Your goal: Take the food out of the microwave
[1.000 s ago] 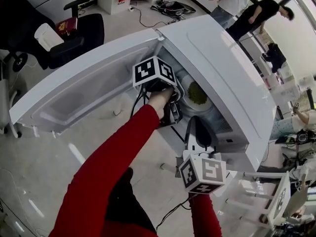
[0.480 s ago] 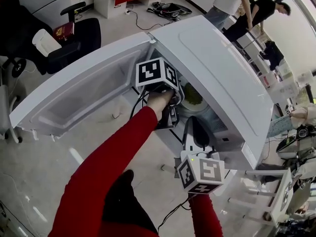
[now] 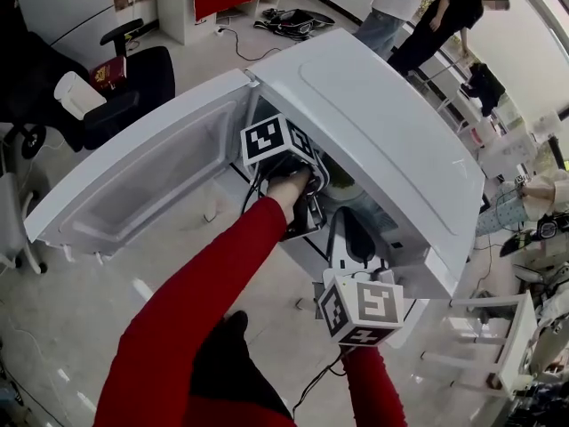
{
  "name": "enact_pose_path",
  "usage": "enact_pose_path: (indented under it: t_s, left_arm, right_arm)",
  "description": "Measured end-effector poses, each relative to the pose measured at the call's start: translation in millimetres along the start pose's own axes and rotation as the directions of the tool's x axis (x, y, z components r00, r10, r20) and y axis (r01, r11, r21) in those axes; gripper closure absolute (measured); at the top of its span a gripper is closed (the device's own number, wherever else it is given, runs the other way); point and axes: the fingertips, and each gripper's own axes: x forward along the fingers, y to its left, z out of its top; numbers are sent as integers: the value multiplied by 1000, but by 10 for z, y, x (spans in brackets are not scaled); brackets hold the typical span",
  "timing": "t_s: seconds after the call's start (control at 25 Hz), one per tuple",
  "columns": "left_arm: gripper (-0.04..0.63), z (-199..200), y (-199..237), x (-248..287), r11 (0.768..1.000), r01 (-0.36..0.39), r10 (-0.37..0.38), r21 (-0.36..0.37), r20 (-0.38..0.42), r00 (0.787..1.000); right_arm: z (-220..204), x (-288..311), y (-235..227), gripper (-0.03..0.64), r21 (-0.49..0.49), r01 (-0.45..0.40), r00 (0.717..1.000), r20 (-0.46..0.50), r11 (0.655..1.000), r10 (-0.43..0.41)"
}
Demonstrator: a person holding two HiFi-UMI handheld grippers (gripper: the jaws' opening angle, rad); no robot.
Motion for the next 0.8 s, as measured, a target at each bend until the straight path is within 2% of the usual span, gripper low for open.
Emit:
enact_pose_path:
  t_s: [0.12, 0.28, 0.4, 0.48, 0.8]
  left_arm:
    - [437, -69, -63, 73, 999, 17, -16, -38, 11, 1000]
    - [442, 7, -104, 103, 999, 42, -41, -31, 61, 997]
    - [554, 33, 25, 87, 999, -13, 16, -35, 76, 997]
    - [558, 34, 84, 82, 999, -31, 34, -36, 80, 996]
    - [575, 51, 34, -13, 994, 95, -89, -49, 125, 988]
  right_arm:
    - [18, -19, -42, 603, 6, 7, 1000, 5, 1000, -7]
    - [32, -44, -77, 603, 5, 12, 1000, 11, 1000, -12]
    - [8, -61, -107, 603, 9, 20, 1000, 6, 1000, -20]
    - [-11, -68, -129, 603, 11, 24, 1000, 1, 1000, -24]
    - [-30, -64, -110, 603, 1, 22, 1000, -8, 1000, -22]
